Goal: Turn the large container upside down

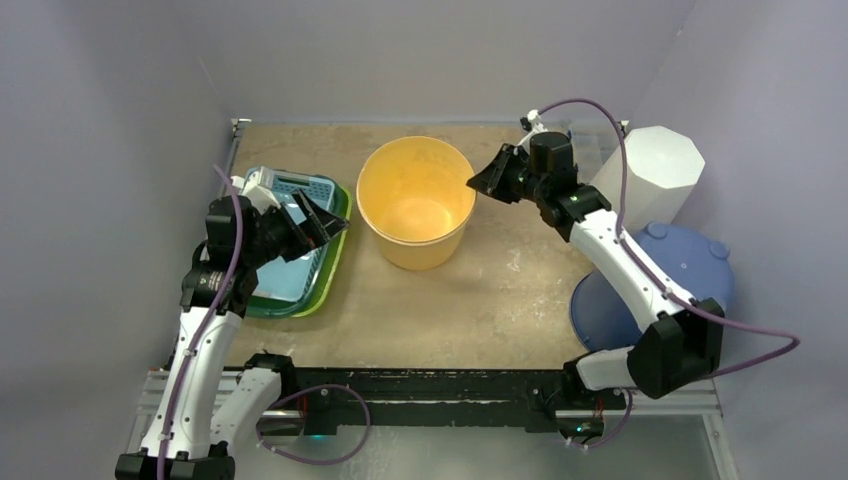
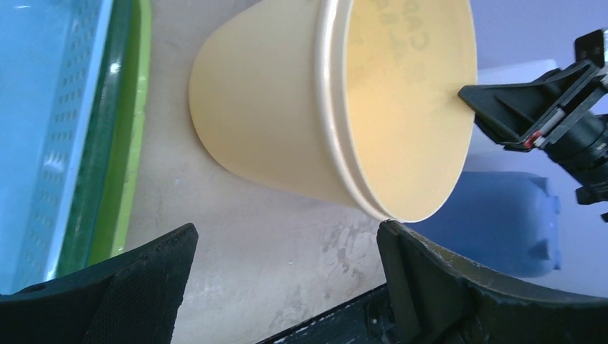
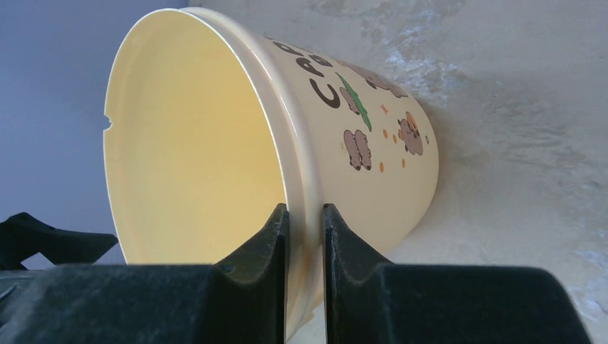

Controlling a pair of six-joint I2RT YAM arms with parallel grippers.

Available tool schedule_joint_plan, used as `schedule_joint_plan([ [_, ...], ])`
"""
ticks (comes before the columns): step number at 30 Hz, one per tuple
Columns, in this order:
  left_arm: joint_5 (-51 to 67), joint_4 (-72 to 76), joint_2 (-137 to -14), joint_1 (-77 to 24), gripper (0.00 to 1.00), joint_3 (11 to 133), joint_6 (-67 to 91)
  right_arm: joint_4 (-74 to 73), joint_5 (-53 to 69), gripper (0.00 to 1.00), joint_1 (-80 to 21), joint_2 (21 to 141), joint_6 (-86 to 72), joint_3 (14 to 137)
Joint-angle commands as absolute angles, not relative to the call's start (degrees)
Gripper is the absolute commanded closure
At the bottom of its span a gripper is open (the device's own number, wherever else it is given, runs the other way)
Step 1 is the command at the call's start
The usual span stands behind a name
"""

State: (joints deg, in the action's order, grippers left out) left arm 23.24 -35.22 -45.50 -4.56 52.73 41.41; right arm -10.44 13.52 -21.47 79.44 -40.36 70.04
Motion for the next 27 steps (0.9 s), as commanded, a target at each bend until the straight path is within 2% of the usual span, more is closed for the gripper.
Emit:
schedule_joint_plan([
  [1,30.38,-26.51,-45.44,-4.35,0.05,54.52,44.96,-13.53,9.13,0.94,-21.71,73.88,-35.47,70.14],
  [8,29.99,-24.46,-47.51,-5.91,0.08,54.99,45.82,-19.75,6.67,0.94,-21.71,69.26,-32.14,69.65],
  [12,20.22,-24.98,-50.13,-15.36,0.10,55.13,45.75,-21.98,6.68,0.94,-21.71,67.76,-30.60,70.14],
  [15,16.26,-21.72,-51.62,-21.48,0.16,53.60,48.33,-23.08,6.94,0.94,-21.80,67.01,-29.79,70.40],
  [27,14.55,-19.60,-53.25,-22.63,0.24,51.04,47.88,-24.42,11.77,0.94,-21.88,65.34,-27.68,70.37],
])
